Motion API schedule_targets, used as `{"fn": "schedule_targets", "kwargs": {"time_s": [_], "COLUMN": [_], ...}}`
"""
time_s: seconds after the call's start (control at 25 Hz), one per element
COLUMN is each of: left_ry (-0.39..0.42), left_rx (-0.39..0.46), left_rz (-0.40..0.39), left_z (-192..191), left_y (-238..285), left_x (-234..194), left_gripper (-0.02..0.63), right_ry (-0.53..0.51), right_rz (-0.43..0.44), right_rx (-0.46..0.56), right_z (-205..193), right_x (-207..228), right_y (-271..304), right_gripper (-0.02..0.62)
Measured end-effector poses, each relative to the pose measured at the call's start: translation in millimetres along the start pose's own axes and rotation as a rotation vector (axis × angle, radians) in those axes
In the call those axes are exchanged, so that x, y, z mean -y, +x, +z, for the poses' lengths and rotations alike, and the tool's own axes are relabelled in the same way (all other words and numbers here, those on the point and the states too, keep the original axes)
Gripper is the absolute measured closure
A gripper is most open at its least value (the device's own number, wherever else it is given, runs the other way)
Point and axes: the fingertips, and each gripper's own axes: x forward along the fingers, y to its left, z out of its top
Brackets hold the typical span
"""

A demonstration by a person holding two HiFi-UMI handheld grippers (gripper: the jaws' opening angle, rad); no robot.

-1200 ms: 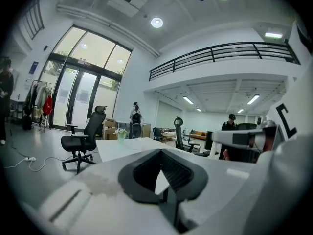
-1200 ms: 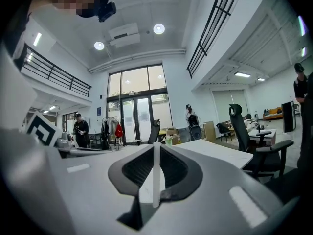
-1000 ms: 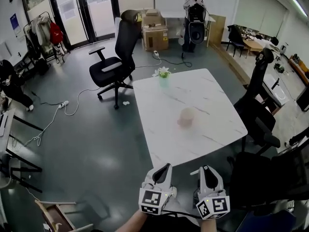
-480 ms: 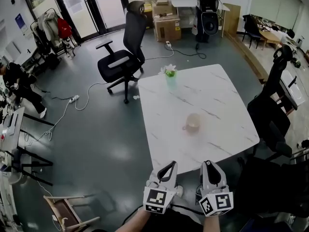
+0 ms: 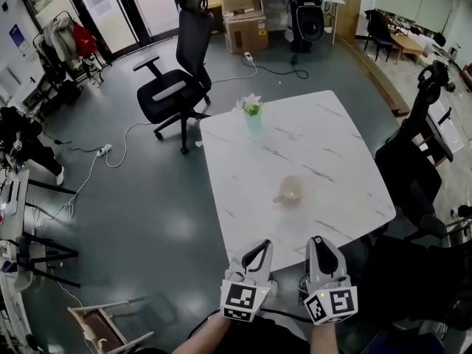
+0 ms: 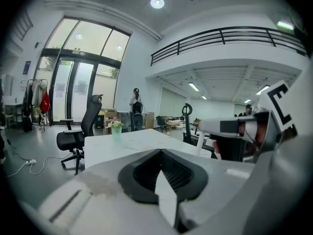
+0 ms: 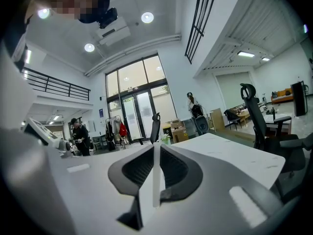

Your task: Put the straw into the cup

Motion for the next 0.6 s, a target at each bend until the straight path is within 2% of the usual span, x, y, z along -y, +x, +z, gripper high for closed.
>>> {"fn": "schedule_targets", "kwargs": {"time_s": [0.36, 0.6], "left_ry": [-0.045, -0.047], "left_rx": [-0.039, -0.049], "left_rz": [-0.002, -0.009], "left_z": [-15, -20], "left_y": [16, 28], "left_x": [-16, -25], "left_gripper": [0.604, 0.604], "right_ry": [-0.021, -0.027], "right_rz": [0.011, 0.016], "right_rx": [-0.014, -0.018], "right_z": [5, 2], "right_x": [5, 11], "right_y": [40, 63], "right_gripper": [0.555, 0.555]}}
